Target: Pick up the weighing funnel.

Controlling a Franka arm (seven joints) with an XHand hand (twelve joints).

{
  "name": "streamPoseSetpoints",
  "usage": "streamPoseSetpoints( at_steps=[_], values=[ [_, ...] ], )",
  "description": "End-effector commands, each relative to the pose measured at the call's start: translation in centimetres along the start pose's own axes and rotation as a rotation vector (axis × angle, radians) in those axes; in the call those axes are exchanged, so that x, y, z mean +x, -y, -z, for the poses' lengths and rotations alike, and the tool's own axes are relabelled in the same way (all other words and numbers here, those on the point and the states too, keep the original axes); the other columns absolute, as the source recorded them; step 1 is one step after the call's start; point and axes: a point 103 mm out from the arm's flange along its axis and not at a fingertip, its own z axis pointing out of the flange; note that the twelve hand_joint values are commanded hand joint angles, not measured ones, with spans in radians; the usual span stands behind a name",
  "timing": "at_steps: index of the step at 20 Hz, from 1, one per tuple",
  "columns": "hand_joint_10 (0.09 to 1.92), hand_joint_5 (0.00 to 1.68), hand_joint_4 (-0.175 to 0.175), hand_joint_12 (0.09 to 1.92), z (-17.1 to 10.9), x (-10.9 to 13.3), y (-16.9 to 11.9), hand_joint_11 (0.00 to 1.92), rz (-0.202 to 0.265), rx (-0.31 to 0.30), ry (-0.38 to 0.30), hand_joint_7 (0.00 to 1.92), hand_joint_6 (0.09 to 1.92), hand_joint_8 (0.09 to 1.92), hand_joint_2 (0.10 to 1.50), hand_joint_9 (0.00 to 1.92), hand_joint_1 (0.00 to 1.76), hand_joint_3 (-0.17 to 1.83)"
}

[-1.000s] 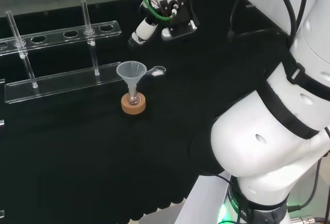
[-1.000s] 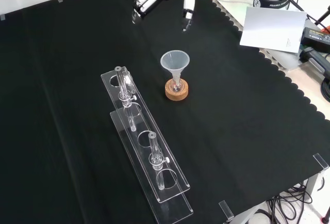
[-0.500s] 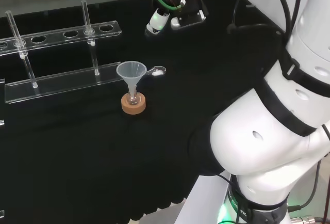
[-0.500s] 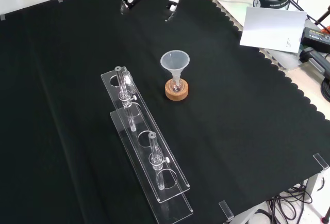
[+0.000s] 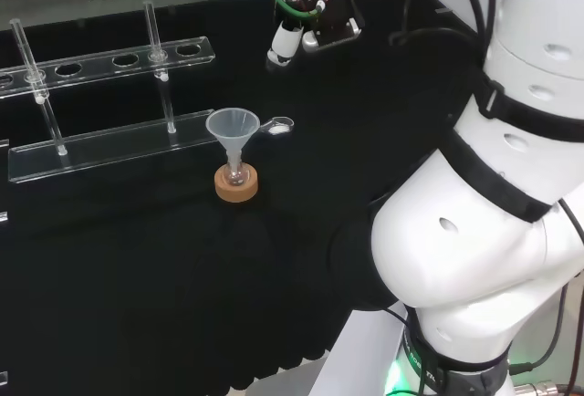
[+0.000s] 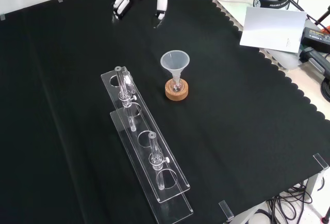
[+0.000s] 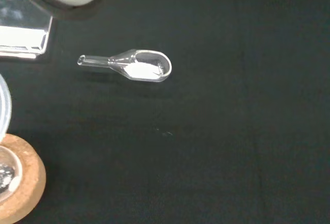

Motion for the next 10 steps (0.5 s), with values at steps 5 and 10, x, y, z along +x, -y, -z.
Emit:
streamPoseSetpoints(
  at_steps=[5, 10],
  values=[
    [0.58, 0.52, -0.032, 1.37, -4.3, -0.1, -6.3, 0.41, 0.072, 0.09, 0.018, 0.33, 0.09, 0.67, 0.61, 0.58, 0.84, 0.51],
    [0.58, 0.53, -0.031, 1.36, -6.4, 1.0, -8.1, 0.41, 0.095, 0.134, 0.042, 0.33, 0.09, 0.67, 0.59, 0.58, 0.86, 0.54]
  ],
)
